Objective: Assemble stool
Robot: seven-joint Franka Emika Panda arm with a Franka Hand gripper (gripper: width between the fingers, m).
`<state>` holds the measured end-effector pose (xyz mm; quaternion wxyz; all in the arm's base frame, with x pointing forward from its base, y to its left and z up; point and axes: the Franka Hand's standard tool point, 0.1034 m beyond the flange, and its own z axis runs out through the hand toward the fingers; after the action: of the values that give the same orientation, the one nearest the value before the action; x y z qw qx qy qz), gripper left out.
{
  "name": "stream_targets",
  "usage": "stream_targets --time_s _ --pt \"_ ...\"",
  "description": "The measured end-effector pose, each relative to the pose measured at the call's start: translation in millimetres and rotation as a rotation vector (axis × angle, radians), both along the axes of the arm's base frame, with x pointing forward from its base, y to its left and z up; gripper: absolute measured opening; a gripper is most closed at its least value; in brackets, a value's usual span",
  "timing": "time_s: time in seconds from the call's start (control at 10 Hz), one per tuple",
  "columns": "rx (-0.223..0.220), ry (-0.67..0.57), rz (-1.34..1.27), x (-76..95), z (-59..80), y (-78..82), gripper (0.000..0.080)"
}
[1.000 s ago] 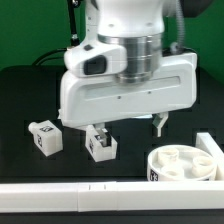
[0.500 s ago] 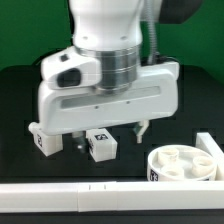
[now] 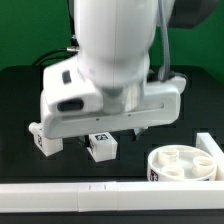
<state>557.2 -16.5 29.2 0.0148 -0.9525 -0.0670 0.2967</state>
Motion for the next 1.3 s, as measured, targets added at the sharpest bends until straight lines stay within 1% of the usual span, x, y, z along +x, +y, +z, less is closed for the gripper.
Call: stream_targets --time_s 0.1,0.2,0.4,0.5,0.6,0.7,0.8,1.0,1.2,1.3 --pt "-0.004 0.1 0.006 4.4 2.7 2.2 0.0648" --pt "-0.005 0.146 0.005 8.6 1.9 1.3 0.0648" --pt "-0.006 0.246 0.007 -0.9 -3.0 3.1 0.0648" --pt "-0.018 0.253 0.02 0.6 -5.1 -2.6 0.0648" --pt "-0.058 0.292 0.025 -3.7 -5.1 -11.2 0.0648" --pt "-0.1 0.302 -0.006 -5.2 -7.7 -8.5 0.0648" --pt "-0.112 0.288 -0.018 -4.3 -10.2 -7.7 0.0648" --pt "-0.109 0.29 -0.015 -4.6 -10.9 -9.2 0.0648" --pt "-0.144 0.342 -0.048 -14.8 -16.9 -10.3 0.0648" --pt "-0.145 0.354 -0.047 -16.2 -16.1 -9.3 0.0648"
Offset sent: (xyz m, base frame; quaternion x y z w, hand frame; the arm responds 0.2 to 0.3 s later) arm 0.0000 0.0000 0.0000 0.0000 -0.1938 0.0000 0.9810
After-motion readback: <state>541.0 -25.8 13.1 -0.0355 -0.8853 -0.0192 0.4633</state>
